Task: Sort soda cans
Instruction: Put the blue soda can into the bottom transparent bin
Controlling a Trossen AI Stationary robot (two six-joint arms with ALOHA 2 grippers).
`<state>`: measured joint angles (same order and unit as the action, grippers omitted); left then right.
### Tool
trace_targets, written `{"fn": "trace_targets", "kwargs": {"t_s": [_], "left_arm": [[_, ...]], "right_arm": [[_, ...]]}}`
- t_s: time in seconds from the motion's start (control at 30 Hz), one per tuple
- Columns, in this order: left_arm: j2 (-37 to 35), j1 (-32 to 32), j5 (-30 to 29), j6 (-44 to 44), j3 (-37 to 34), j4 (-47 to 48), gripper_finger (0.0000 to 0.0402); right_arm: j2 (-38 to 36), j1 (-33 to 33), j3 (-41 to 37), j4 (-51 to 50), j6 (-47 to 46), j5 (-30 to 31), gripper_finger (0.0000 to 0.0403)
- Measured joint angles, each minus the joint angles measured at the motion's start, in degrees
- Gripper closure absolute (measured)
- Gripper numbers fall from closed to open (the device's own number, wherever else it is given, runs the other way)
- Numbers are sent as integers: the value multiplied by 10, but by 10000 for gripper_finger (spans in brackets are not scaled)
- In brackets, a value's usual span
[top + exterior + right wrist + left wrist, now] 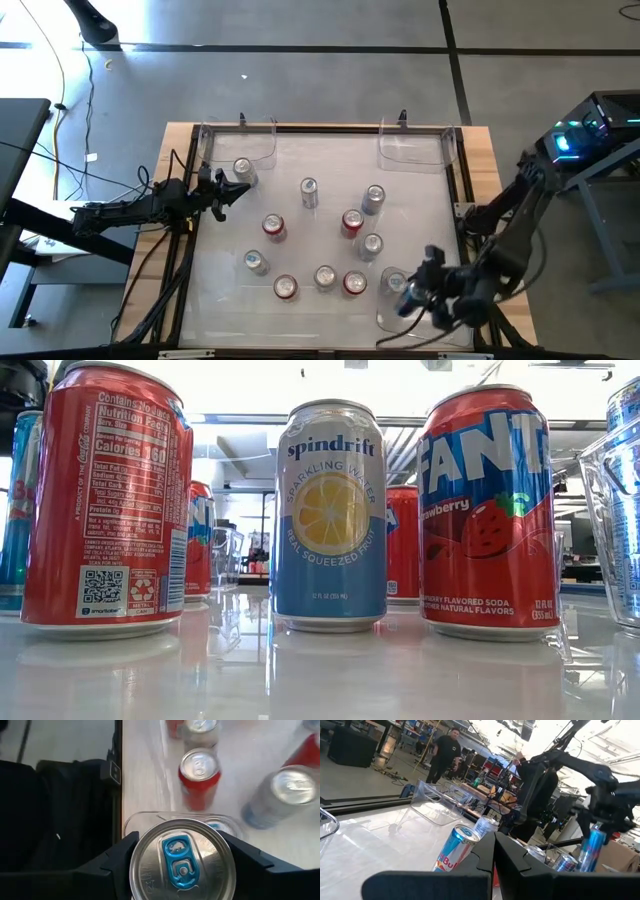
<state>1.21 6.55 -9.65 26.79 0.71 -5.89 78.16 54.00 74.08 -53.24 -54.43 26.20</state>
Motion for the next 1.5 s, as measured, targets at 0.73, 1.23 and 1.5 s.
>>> {"fn": "trace_targets", "kwargs": {"t_s": [0.73, 1.23, 1.5], "left_arm": [[0, 0, 0, 2, 0, -44, 401], [0, 0, 0, 32, 0, -47, 401], [0, 0, 18, 43, 0, -47, 401]], "right_arm": [[176, -7, 0, 111, 94, 21, 185], [216, -16, 0, 122, 0, 55, 144], [216, -20, 13, 119, -34, 69, 127]]}}
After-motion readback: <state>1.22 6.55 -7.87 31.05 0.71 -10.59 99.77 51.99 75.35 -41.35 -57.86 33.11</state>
